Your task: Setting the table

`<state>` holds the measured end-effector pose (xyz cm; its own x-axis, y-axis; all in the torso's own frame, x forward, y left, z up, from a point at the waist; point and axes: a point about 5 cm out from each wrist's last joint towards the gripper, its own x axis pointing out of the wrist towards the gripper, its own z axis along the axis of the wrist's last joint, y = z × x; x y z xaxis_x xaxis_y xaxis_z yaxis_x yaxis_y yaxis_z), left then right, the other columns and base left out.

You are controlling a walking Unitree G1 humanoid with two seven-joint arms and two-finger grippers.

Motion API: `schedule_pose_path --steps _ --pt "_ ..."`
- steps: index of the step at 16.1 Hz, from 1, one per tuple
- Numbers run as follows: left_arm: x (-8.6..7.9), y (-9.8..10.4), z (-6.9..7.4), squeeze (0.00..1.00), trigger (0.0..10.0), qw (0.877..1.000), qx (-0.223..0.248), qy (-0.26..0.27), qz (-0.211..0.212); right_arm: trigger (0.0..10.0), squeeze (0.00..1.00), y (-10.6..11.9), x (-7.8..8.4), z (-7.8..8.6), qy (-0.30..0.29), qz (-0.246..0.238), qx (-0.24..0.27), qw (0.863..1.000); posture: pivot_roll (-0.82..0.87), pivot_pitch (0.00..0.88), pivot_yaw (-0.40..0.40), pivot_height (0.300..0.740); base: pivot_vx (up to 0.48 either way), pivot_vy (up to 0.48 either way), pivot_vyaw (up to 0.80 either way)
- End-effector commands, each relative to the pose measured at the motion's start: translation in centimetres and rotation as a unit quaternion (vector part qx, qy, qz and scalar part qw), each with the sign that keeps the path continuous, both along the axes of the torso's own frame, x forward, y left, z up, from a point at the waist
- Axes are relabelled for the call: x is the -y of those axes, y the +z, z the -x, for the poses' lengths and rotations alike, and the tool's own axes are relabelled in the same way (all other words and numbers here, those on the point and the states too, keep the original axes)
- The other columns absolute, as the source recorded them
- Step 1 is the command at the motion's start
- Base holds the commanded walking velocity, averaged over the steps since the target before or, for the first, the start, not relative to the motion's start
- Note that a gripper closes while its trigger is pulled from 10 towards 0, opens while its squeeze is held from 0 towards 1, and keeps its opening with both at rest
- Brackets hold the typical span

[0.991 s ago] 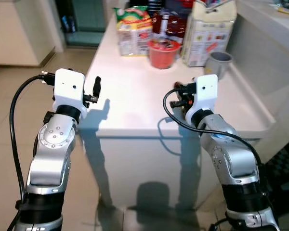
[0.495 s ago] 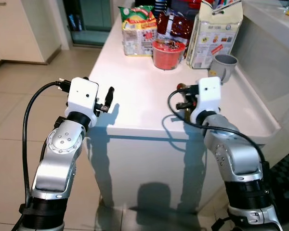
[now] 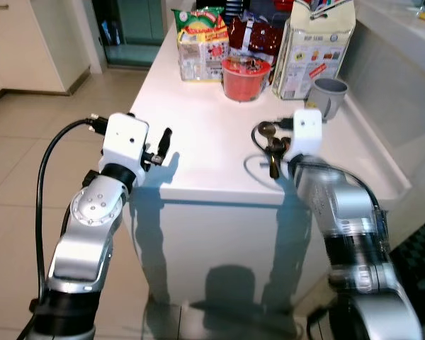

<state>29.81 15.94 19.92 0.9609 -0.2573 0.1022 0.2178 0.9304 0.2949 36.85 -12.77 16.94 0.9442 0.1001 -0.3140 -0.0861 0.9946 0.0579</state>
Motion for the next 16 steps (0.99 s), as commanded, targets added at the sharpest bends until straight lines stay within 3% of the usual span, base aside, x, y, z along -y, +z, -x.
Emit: schedule_pose_path --steps 1,5,9,10,13,16 --pt "1.2 0.6 0.6 0.0 10.0 0.997 0.001 -0.073 -0.002 10.0 1.0 0.6 0.6 -1.0 -0.014 0.003 0.002 1.0 0.05 0.0 -0.018 0.74 0.0 0.0 0.0" --pt "2.1 -0.1 2.2 0.0 10.0 0.987 -0.029 -0.157 -0.003 10.0 1.0 0.8 0.7 -2.0 -0.018 0.012 -0.011 1.0 0.06 0.0 -0.032 0.74 0.0 0.0 0.0" --pt "2.3 -0.3 2.3 0.0 10.0 0.985 -0.037 -0.168 -0.008 10.0 1.0 0.3 0.8 -3.0 -0.022 0.043 -0.035 0.998 0.05 0.0 -0.03 0.74 0.0 0.0 0.0" --pt "2.4 -0.2 2.2 0.0 10.0 0.985 -0.036 -0.169 -0.008 10.0 0.0 0.4 0.8 -3.3 -0.019 0.058 -0.037 0.997 0.05 0.0 -0.034 0.74 0.0 0.0 0.0" --pt "2.5 0.2 1.9 0.0 10.0 0.985 -0.03 -0.169 -0.007 10.0 0.0 1.1 0.7 -3.9 -0.02 0.087 -0.065 0.994 0.05 0.0 -0.051 0.74 0.0 0.0 0.0" --pt "2.4 0.5 1.8 0.0 10.0 0.986 -0.025 -0.167 -0.006 10.0 0.0 1.8 0.5 -4.2 -0.014 0.067 -0.088 0.994 0.05 0.0 -0.059 0.74 0.0 0.0 0.0"
